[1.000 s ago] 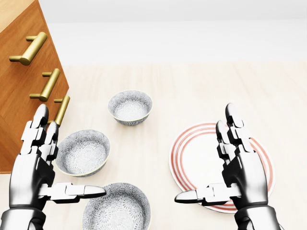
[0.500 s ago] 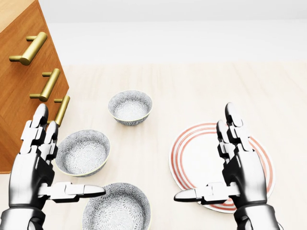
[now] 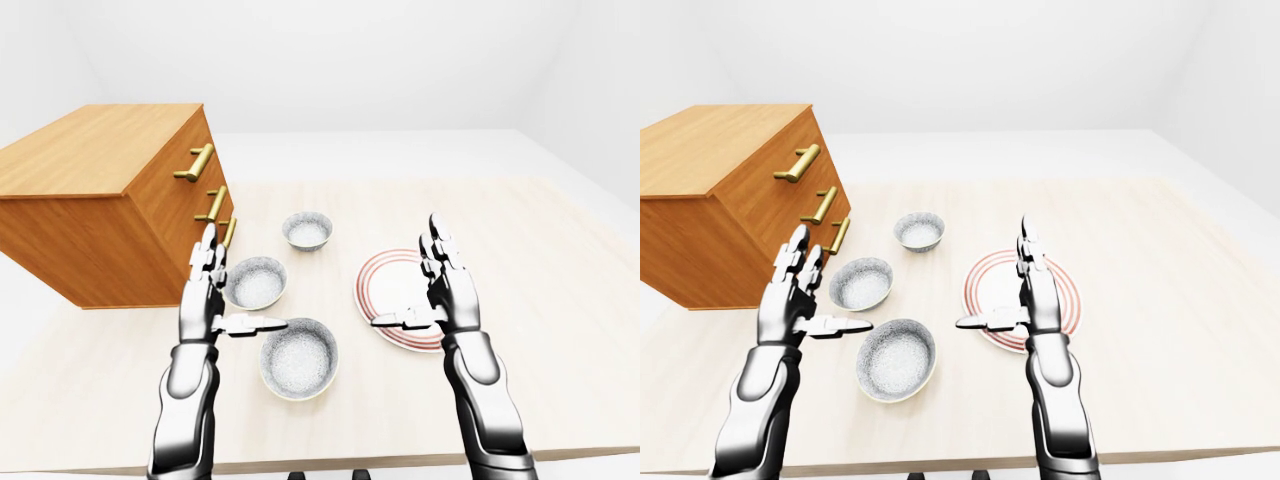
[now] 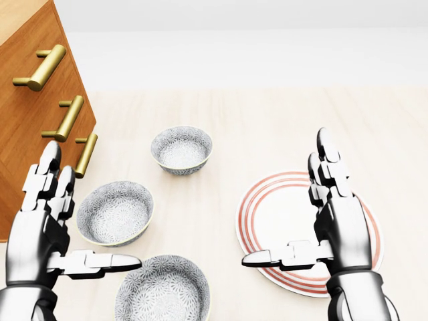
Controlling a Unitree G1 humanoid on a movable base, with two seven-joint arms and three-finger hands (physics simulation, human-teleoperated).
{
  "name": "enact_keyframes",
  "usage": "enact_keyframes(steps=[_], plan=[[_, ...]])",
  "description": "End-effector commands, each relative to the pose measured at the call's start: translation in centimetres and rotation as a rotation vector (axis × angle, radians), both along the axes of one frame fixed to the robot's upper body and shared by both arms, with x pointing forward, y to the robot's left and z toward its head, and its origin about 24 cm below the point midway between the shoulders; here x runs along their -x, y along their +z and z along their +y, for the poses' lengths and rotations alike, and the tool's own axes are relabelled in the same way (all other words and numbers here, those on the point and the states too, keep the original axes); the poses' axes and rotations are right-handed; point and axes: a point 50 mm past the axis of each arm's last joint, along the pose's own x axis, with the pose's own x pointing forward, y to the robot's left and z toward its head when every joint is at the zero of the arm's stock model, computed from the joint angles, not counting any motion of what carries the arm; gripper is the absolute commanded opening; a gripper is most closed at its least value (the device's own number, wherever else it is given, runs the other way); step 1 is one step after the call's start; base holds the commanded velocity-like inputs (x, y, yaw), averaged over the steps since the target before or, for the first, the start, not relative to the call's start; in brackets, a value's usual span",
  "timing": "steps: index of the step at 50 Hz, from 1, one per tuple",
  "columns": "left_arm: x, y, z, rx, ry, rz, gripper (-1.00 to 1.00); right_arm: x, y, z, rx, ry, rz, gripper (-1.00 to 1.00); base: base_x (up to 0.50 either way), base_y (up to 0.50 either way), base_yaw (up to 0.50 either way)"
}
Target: Put the bowl at the front on the plate.
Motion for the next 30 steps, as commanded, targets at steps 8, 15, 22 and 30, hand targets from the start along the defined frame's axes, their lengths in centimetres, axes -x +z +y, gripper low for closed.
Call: enact_keyframes(steps=[8,15,22,30], plan=[[-0.2,0.8,0.9,-0.015,0.017,-0.032,0.98,-0.6,1.9,0.6,0.142,-0.036,-0.083,1.0,0.0,0.0,0.0],[-0.4,1.4,1.7,-0.02,0.036,-0.054,0.98,-0.4,2.4,1.2,0.189,-0.031,-0.106,1.0,0.0,0.0,0.0],[-0.6,1.7,2.3,-0.025,0.053,-0.064,0.98,0.0,2.8,2.2,0.284,-0.018,-0.13,1.0,0.0,0.0,0.0],[-0.8,2.0,2.9,-0.024,0.069,-0.071,0.98,0.4,2.7,3.3,0.365,0.013,-0.132,1.0,0.0,0.0,0.0]])
